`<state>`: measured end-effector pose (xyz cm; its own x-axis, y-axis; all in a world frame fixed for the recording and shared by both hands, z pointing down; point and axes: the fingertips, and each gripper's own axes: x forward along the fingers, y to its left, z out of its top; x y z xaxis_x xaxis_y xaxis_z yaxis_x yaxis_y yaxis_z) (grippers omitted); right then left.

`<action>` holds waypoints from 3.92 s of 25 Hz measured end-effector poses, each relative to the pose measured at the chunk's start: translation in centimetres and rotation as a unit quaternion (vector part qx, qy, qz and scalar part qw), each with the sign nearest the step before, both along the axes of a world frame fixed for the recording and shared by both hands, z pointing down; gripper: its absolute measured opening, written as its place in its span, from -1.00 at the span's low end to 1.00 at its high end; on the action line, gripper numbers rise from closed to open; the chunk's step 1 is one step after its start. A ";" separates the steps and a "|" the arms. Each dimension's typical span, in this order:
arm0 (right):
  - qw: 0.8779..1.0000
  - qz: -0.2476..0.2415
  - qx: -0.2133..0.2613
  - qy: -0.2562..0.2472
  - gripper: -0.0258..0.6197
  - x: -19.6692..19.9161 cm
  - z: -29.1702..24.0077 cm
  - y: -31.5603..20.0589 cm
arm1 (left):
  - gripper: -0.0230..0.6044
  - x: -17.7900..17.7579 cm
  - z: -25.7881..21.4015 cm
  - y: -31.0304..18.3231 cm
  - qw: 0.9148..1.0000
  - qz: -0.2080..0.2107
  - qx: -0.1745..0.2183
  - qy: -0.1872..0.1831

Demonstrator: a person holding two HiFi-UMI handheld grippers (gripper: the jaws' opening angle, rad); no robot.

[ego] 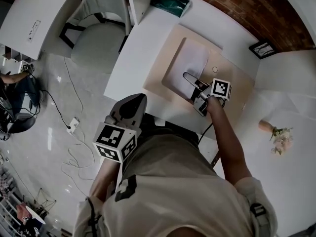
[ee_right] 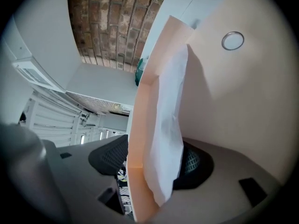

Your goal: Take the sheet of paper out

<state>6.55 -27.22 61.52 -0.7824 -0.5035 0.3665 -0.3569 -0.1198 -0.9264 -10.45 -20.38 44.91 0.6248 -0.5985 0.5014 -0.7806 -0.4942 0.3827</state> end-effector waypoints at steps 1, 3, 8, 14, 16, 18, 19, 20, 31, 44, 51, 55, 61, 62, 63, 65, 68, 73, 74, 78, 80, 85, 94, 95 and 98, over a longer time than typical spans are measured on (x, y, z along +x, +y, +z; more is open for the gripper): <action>1.000 -0.002 0.001 0.006 0.00 -0.1 0.1 -0.1 | -0.87 0.0 0.0 0.0 1.000 0.001 0.000 0.000; 1.000 -0.004 0.000 0.017 -0.11 -0.1 0.4 -0.1 | -0.87 0.1 0.1 0.1 1.000 0.002 -0.001 0.001; 0.999 -0.014 0.000 0.039 -0.23 -0.2 0.8 0.0 | -0.87 0.5 0.2 0.0 1.000 0.007 -0.003 0.002; 0.997 -0.015 -0.013 0.074 -0.42 0.0 1.5 0.1 | -0.87 1.0 0.3 -0.2 1.000 0.014 -0.004 0.005; 0.995 -0.012 -0.021 0.098 -0.58 0.3 2.1 0.2 | -0.87 1.1 0.3 -0.2 1.000 0.016 -0.004 0.005; 0.993 -0.010 -0.029 0.117 -0.66 0.5 2.5 0.3 | -0.87 1.2 0.3 -0.3 1.000 0.018 -0.004 0.006; 0.992 -0.010 -0.032 0.125 -0.68 0.5 2.7 0.3 | -0.87 1.2 0.3 -0.3 1.000 0.019 -0.005 0.006; 0.991 -0.010 -0.036 0.131 -0.72 0.6 2.8 0.3 | -0.87 1.2 0.3 -0.3 1.000 0.020 -0.005 0.005; 0.988 -0.011 -0.046 0.148 -0.83 1.0 3.5 0.2 | -0.87 1.8 0.3 -0.8 0.999 0.032 0.000 0.009; 0.987 -0.012 -0.044 0.152 -0.84 1.0 3.4 0.3 | -0.87 -0.3 -0.5 -0.2 0.999 0.026 0.016 0.023; 0.987 0.000 -0.038 0.158 -0.84 0.9 3.4 0.1 | -0.87 -2.3 0.0 1.0 0.999 0.035 0.009 0.021; 0.986 -0.002 -0.038 0.162 -0.84 0.7 3.5 0.0 | -0.87 -2.1 -0.7 1.0 0.999 0.044 0.019 0.011; 0.989 -0.001 -0.038 0.141 -0.84 0.8 3.6 0.3 | -0.87 1.6 -1.4 1.9 0.999 0.044 0.022 0.009; 0.990 -0.001 -0.038 0.135 -0.84 0.8 3.6 0.2 | -0.87 2.4 -1.6 2.1 0.999 0.044 0.021 0.009; 0.991 -0.002 -0.038 0.128 -0.84 0.8 3.5 0.1 | -0.87 3.3 -1.7 2.3 0.999 0.044 0.021 0.010; 0.993 -0.005 -0.038 0.114 -0.84 0.8 3.5 0.1 | -0.87 4.9 -1.9 2.7 0.999 0.047 0.022 0.008; 0.995 -0.006 -0.037 0.096 -0.84 0.8 3.3 0.2 | -0.87 6.3 -2.1 3.0 0.999 0.049 0.023 -0.005; 0.997 -0.011 -0.035 0.074 -0.84 1.2 3.1 0.1 | -0.87 7.7 -2.9 2.8 0.999 0.032 0.032 -0.013; 0.997 -0.011 -0.036 0.067 -0.84 1.2 3.1 0.2 | -0.87 7.7 -3.0 2.9 0.999 0.027 0.033 -0.014; 0.998 -0.013 -0.032 0.048 -0.84 1.1 3.0 0.2 | -0.87 7.3 -3.1 3.3 0.999 0.015 0.035 -0.026; 0.998 -0.012 -0.030 0.044 -0.84 1.0 2.9 0.1 | -0.87 7.4 -3.1 3.3 0.999 0.015 0.037 -0.031; 0.999 -0.005 -0.026 0.041 -0.84 1.4 2.7 0.6 | -0.87 8.4 -3.4 3.8 0.999 0.018 0.032 -0.028; 0.999 0.013 -0.030 0.033 -0.84 3.0 2.9 1.5 | -0.87 9.3 -3.9 4.2 0.998 0.027 0.046 -0.035; 0.999 0.014 -0.030 0.034 -0.84 3.1 2.9 1.6 | -0.87 9.4 -3.9 4.3 0.998 0.026 0.046 -0.034; 0.999 0.015 -0.029 0.037 -0.84 3.3 2.9 1.7 | -0.87 9.5 -4.0 4.6 0.998 0.026 0.045 -0.033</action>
<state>9.83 -25.49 64.39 -0.7372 -0.5023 0.4519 -0.4198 -0.1836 -0.8889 -0.96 -15.77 40.94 0.6231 -0.6111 0.4882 -0.7753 -0.5648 0.2826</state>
